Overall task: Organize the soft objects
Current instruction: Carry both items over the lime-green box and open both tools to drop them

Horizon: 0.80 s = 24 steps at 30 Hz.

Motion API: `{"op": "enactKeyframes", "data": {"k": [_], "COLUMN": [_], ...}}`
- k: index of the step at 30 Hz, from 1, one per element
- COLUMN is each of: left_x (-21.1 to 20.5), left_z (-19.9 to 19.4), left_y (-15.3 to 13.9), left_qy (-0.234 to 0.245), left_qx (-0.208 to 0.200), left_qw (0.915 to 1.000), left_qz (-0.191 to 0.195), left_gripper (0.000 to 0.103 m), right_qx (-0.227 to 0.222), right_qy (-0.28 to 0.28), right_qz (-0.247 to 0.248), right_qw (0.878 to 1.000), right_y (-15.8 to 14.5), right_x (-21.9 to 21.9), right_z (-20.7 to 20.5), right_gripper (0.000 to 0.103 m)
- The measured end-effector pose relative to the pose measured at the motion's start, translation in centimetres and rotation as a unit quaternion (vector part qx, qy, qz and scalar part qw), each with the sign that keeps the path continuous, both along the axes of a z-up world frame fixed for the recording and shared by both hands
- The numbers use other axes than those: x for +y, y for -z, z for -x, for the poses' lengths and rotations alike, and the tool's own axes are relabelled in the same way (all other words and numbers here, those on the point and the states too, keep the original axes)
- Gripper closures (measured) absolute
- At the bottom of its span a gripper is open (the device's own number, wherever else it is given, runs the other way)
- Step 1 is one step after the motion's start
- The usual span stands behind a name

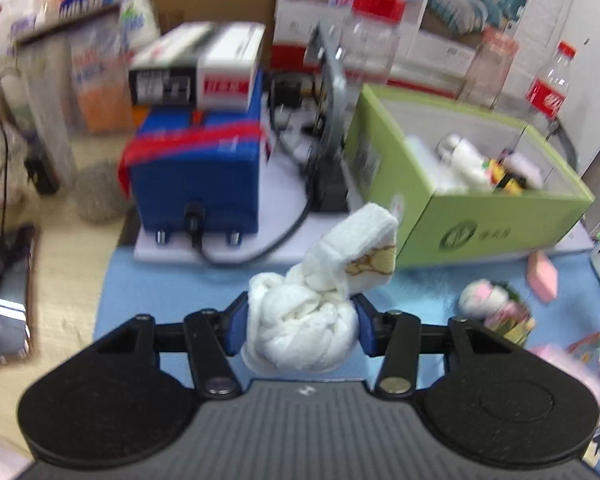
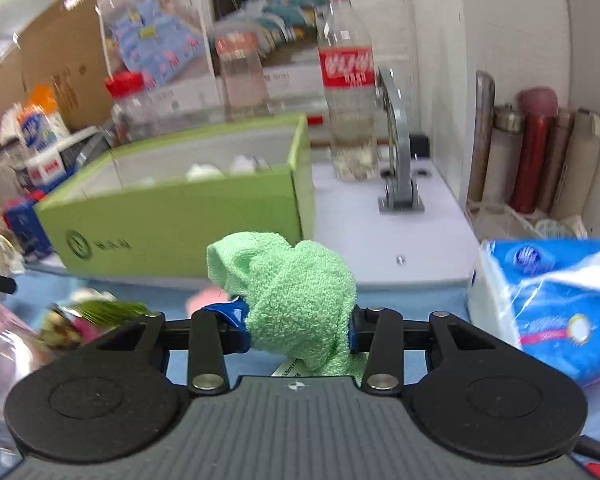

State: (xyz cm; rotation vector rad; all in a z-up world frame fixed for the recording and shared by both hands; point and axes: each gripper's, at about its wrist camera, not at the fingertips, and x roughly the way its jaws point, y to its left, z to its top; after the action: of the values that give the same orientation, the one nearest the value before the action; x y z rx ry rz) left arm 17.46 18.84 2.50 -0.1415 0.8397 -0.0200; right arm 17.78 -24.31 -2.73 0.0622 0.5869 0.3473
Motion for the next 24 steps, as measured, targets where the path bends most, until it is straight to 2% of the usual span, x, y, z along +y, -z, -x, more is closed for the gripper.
{"op": "enactKeyframes", "data": {"k": [5, 7, 9, 10, 11, 12, 13, 15, 17, 19, 21, 24], "left_x": [-3.4, -4.8, -6.1, -6.6, -7.1, -7.4, -7.7, -7.8, -7.6, -7.3, -6.9, -6.3], "left_z": [-5.0, -7.7, -10.5, -11.4, -12.3, -12.8, -13.1, -13.2, -12.9, -12.4, -11.6, -9.8], "left_y": [-5.1, -5.7, -5.4, -5.1, -4.6, -4.3, -4.0, -3.8, -3.9, -4.1, -4.4, -4.6], "left_qy": [0.034, 0.050, 0.059, 0.060, 0.055, 0.049, 0.047, 0.045, 0.043, 0.039, 0.034, 0.031], "left_qx": [-0.054, -0.057, -0.048, -0.046, -0.047, -0.049, -0.050, -0.056, -0.057, -0.059, -0.062, -0.060], "left_qw": [0.9979, 0.9971, 0.9971, 0.9971, 0.9973, 0.9976, 0.9977, 0.9974, 0.9975, 0.9975, 0.9975, 0.9977], "left_qz": [0.000, 0.005, 0.010, 0.009, 0.007, 0.003, -0.001, -0.001, -0.003, -0.005, -0.007, 0.000], "left_gripper": [0.053, 0.052, 0.047, 0.035, 0.018, 0.015, 0.010, 0.000, 0.000, 0.000, 0.000, 0.001], "right_qx": [-0.067, -0.074, -0.068, -0.058, -0.049, -0.035, -0.018, 0.047, 0.065, 0.047, 0.011, -0.016], "right_qy": [-0.024, -0.038, -0.049, -0.055, -0.060, -0.065, -0.063, -0.057, -0.076, -0.068, -0.059, -0.049], "right_qz": [0.020, 0.037, 0.048, 0.051, 0.053, 0.053, 0.055, 0.068, 0.038, 0.010, 0.013, 0.001], "right_qw": [0.997, 0.996, 0.995, 0.996, 0.996, 0.996, 0.996, 0.995, 0.994, 0.997, 0.998, 0.999], "right_y": [-5.9, -7.3, -7.8, -7.7, -7.4, -7.0, -6.5, -5.3, -4.7, -5.1, -5.8, -6.9], "right_x": [2.4, 4.6, 6.5, 7.5, 8.3, 9.1, 9.8, 11.0, 11.2, 10.8, 10.6, 9.6], "right_z": [-1.9, -4.5, -7.2, -8.6, -9.8, -10.9, -11.9, -13.8, -14.5, -14.1, -13.2, -12.1], "right_gripper": [0.076, 0.075, 0.071, 0.070, 0.068, 0.065, 0.065, 0.059, 0.057, 0.054, 0.052, 0.051]}}
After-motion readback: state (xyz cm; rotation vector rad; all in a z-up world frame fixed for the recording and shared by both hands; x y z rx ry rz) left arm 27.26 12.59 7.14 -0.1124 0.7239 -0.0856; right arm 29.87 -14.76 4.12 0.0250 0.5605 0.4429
